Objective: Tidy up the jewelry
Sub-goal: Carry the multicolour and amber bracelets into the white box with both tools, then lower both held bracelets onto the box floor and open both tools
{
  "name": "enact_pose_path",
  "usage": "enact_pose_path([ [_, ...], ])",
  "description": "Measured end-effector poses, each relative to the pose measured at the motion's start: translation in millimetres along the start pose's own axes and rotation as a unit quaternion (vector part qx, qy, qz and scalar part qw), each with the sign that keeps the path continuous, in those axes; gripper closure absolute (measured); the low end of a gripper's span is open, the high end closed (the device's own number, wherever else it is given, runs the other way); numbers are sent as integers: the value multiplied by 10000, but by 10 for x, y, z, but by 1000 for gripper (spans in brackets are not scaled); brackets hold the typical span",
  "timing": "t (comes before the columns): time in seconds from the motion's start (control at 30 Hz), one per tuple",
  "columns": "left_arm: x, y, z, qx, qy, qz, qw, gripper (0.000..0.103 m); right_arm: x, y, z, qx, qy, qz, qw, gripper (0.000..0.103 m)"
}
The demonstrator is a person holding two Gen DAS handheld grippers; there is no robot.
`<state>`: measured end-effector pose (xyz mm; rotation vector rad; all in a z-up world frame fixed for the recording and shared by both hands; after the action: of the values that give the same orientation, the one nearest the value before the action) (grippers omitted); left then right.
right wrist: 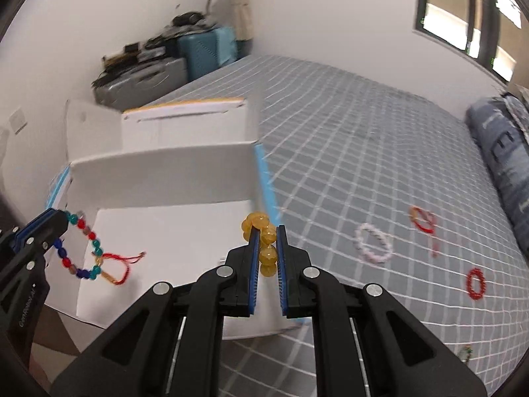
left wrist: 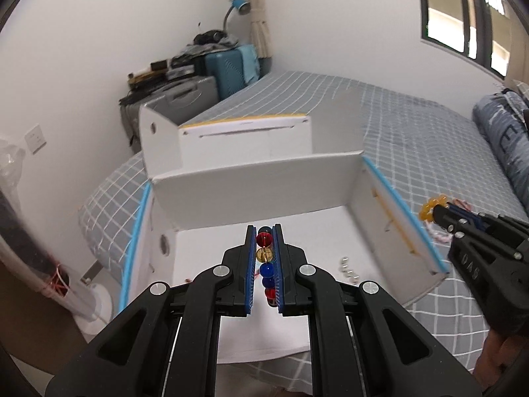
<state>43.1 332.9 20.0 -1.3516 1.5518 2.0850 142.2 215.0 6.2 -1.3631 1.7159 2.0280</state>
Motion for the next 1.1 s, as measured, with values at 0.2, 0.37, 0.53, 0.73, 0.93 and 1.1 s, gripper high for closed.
enact_pose_path([
  [0.2,164,-282,255,-66,151,436,9989,94,154,-316,374,-191,206,383,9989,94],
  [0.37,301,-522,375,-87,287,771,9966,94,276,-518,464,-210,226,719,9969,94],
  [0.53,391,-691,442,-128,371,1002,9942,94,355,-653,528,-182,319,929,9950,94],
  [0.73,449,-824,508,-200,401,1283,9907,94,423,-770,570,-196,329,1156,9926,94],
  [0.93,471,-899,531,-253,407,1467,9880,94,440,-839,614,-181,335,1276,9911,94],
  [1.1,495,-923,514,-244,405,1527,9871,94,442,-846,662,-205,394,1301,9905,93],
])
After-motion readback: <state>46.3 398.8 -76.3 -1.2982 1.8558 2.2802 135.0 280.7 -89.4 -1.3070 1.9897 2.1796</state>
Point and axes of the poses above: each gripper's, at about its wrist camera, not at the fingertips, and y roughly against the way its jaws point, z to its left, x to its underside, the point moved 10 cm from there along -y, roughly the way its jaws point, and after that the axes turned 3 degrees about y, right-handed, at the moved point
